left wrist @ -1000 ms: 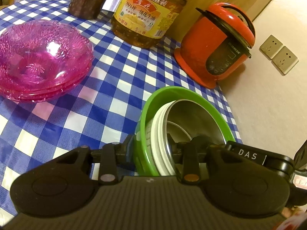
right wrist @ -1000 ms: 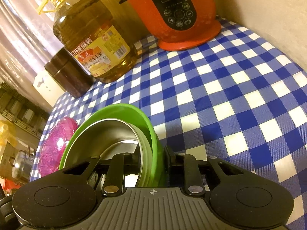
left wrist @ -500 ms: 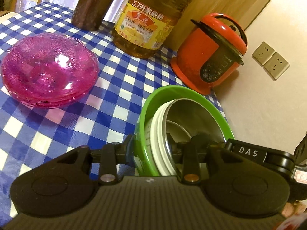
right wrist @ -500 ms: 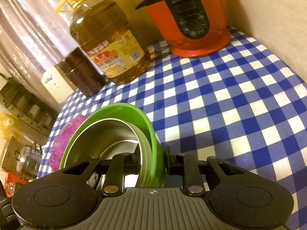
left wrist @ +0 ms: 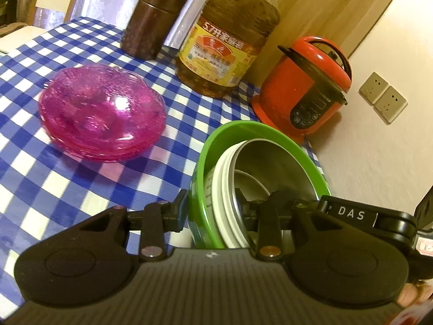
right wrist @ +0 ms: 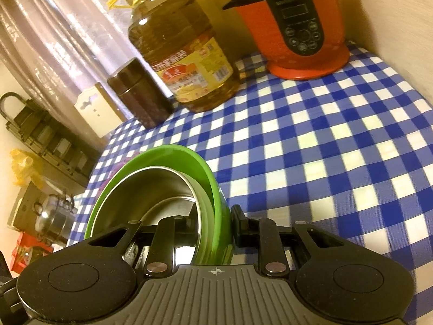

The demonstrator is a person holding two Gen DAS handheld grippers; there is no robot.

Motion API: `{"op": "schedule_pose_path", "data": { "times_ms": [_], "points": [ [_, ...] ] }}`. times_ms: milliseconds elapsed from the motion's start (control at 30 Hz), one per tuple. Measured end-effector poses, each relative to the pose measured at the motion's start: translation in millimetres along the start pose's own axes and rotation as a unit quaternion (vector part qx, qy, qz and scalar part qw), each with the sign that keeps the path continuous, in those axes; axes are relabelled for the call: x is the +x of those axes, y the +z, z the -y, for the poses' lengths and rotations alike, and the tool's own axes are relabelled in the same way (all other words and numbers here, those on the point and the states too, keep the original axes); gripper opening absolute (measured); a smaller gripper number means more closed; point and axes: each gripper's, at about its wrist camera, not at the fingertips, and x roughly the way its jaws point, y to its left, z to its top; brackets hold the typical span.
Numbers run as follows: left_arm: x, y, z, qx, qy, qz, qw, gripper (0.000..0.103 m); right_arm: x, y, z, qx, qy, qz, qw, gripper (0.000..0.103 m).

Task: Organize plates and bowls
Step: 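Lift the nested green bowl and carry it toward the pink plates, then lower the green bowl onto the stacked pink plates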

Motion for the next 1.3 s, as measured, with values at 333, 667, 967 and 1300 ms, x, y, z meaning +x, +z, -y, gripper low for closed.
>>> {"op": "schedule_pose_path", "data": {
  "times_ms": [333,667,967,1300],
  "points": [
    [-20,5,-20,-0.009,0.016,0.012,0.9998,0.030,8,-5,-26,-0.018,0.018,-0.010,1.000,0.023],
    [-35,13,-30,-0.009,0.030,0.021,0.9993,0.030,15,-10,-45,-0.028,0.036,-0.013,0.999,0.023],
    [-39,21,-36,-0.007,0.037,0.029,0.9989,0.030,22,-6,-53,-0.025,0.046,-0.014,0.999,0.023],
    [-38,31,-40,-0.003,0.040,0.037,0.9985,0.030,29,-1,-59,-0.023,0.054,-0.011,0.998,0.023]
  ]
}}
